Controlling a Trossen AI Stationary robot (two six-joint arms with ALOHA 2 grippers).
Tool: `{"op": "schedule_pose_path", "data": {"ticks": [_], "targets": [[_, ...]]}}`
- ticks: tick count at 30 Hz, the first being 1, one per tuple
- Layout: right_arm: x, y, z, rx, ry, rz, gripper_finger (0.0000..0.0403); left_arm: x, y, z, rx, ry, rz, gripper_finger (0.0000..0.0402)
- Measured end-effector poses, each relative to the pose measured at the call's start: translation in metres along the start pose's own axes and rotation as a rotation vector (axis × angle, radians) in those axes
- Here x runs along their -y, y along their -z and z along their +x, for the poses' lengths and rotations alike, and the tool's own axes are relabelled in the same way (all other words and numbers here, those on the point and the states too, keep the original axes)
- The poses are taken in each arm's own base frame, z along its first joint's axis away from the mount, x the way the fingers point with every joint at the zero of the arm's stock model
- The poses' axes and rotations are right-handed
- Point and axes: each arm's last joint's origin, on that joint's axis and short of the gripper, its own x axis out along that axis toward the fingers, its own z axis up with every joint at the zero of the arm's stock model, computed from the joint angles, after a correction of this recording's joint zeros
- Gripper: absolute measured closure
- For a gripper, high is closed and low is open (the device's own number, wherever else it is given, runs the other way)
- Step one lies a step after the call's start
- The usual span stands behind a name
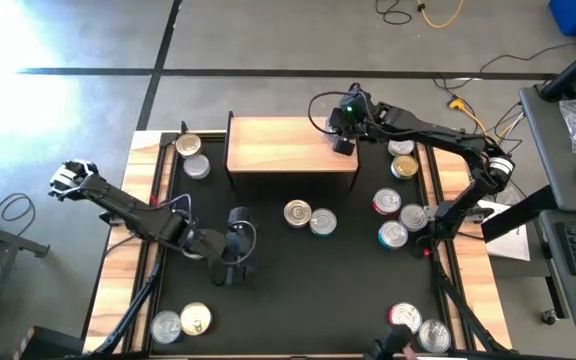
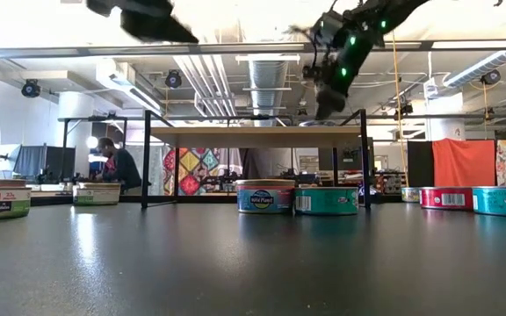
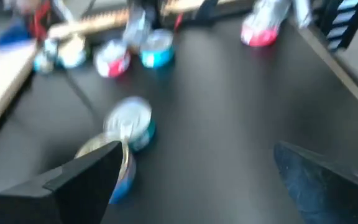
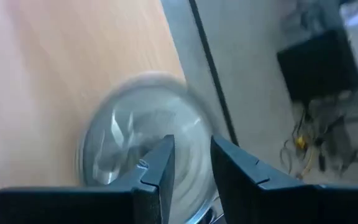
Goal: Stack canned seafood by type on shelf
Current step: Put the blue tuna can on the shelf, then stack the blue tuna can on top of the other blue tuna can on the shelf
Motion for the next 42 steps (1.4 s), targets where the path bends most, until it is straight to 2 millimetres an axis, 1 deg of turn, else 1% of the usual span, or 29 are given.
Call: {"op": "schedule_pose_path", "data": {"ticks": [4,6,9,11,12,14,16,18,22,26,30,33,36,39,42], "targets": [[0.001,-0.026,-0.042,0.153,0.033,-0.019,0.0288,-0.001,0.008,-0.003,-0.075,-0.019,-0.077,0.0002],[-0.002,-0.036,-0.06,0.219,0.031,-0.013,0.0282,0.0,0.01,-0.003,-0.09,-0.019,-0.101,0.0002],[-0.007,-0.043,-0.082,0.281,0.017,0.012,0.0273,0.005,0.013,-0.001,-0.093,-0.009,-0.12,0.0002],[-0.007,-0.043,-0.09,0.293,0.007,0.054,0.0269,0.01,0.015,0.001,-0.085,-0.002,-0.129,0.0002],[-0.008,-0.04,-0.091,0.275,-0.001,0.077,0.0268,0.013,0.016,0.003,-0.078,0.005,-0.13,0.0002],[-0.011,-0.033,-0.085,0.213,-0.025,0.116,0.0268,0.02,0.021,0.006,-0.068,0.022,-0.125,0.0002],[-0.013,-0.024,-0.073,0.143,-0.041,0.152,0.027,0.027,0.027,0.011,-0.072,0.034,-0.118,0.0002],[-0.01,-0.017,-0.059,0.076,-0.047,0.194,0.027,0.031,0.037,0.017,-0.105,0.033,-0.121,0.0002],[-0.002,-0.006,-0.027,-0.029,-0.029,0.243,0.0266,0.034,0.049,0.026,-0.151,0.016,-0.153,0.0002],[-0.003,-0.001,0.001,-0.089,-0.042,0.258,0.0261,0.037,0.056,0.032,-0.183,0.008,-0.179,0.0002],[-0.004,0.0,0.017,-0.107,-0.038,0.267,0.0264,0.044,0.063,0.037,-0.215,0.007,-0.203,0.0002],[-0.004,-0.002,0.02,-0.097,-0.026,0.27,0.0267,0.054,0.068,0.036,-0.234,0.032,-0.203,0.0002],[-0.003,-0.003,0.019,-0.076,-0.019,0.27,0.0268,0.064,0.071,0.033,-0.25,0.076,-0.226,0.0002],[-0.003,-0.005,0.009,-0.057,-0.025,0.251,0.0263,0.073,0.072,0.026,-0.254,0.108,-0.274,0.0002],[-0.003,-0.015,-0.012,0.036,-0.009,0.212,0.0256,0.082,0.069,0.018,-0.256,0.134,-0.322,0.0002]]}}
